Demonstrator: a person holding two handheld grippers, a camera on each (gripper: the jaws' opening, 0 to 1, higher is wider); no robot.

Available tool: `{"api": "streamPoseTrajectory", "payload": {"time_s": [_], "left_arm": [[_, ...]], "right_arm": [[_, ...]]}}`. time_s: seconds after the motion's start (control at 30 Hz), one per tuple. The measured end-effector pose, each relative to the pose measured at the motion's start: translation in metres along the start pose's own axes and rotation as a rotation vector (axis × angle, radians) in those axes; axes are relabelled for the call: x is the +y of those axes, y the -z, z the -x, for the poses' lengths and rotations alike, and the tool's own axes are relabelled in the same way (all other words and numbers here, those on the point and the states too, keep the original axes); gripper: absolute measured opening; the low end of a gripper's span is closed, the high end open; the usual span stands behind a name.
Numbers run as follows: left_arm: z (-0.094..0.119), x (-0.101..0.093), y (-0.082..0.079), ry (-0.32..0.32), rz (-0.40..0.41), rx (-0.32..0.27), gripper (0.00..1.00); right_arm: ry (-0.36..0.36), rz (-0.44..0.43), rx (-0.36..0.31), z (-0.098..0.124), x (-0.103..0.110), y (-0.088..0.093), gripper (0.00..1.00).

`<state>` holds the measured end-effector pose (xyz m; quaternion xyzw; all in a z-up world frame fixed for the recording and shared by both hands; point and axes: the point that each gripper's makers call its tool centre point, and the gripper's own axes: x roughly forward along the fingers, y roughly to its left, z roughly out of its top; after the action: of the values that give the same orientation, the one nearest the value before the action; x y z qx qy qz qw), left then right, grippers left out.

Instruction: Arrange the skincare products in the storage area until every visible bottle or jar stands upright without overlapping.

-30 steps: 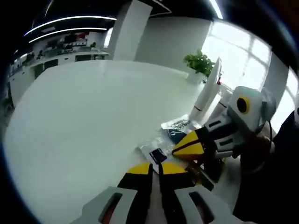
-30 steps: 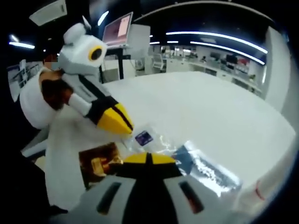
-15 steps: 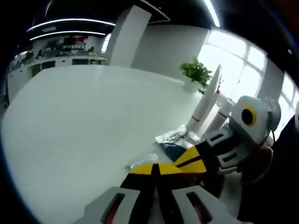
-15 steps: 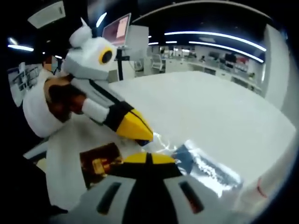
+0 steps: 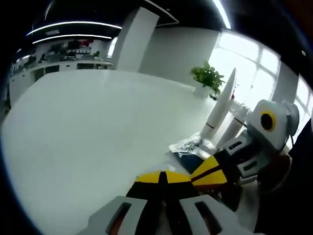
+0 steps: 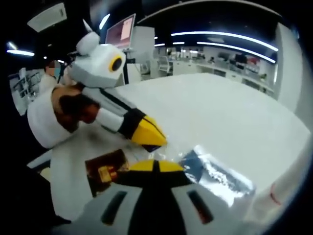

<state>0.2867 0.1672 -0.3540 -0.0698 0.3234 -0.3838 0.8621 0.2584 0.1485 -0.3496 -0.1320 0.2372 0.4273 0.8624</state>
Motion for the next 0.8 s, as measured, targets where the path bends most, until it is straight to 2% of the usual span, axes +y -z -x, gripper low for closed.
{"api": "streamPoseTrajectory", "payload": {"time_s": [0.43,0.5,0.57,0.67,0.8], "left_arm": [[0.0,-0.001,-0.003,0.02,0.048,-0.033,0.0],[0.001,-0.004,-0.006,0.045,0.065,-0.057,0.0],[0.004,-0.01,-0.015,0.084,0.107,-0.109,0.0],[0.01,-0.01,-0.018,0.078,0.097,-0.112,0.0],[0.018,-0.014,-0.016,0.081,0.083,-0.103,0.0]], "right_arm": [[0.006,-0.016,-0.008,0.0,0.0,0.0,0.0],[0.008,-0.014,-0.018,-0.001,-0.001,-0.002,0.0],[0.016,-0.011,-0.034,0.0,-0.002,-0.004,0.0],[0.036,0.009,-0.069,0.005,-0.003,-0.013,0.0],[0.029,0.036,-0.057,0.009,0.0,-0.013,0.0]]}}
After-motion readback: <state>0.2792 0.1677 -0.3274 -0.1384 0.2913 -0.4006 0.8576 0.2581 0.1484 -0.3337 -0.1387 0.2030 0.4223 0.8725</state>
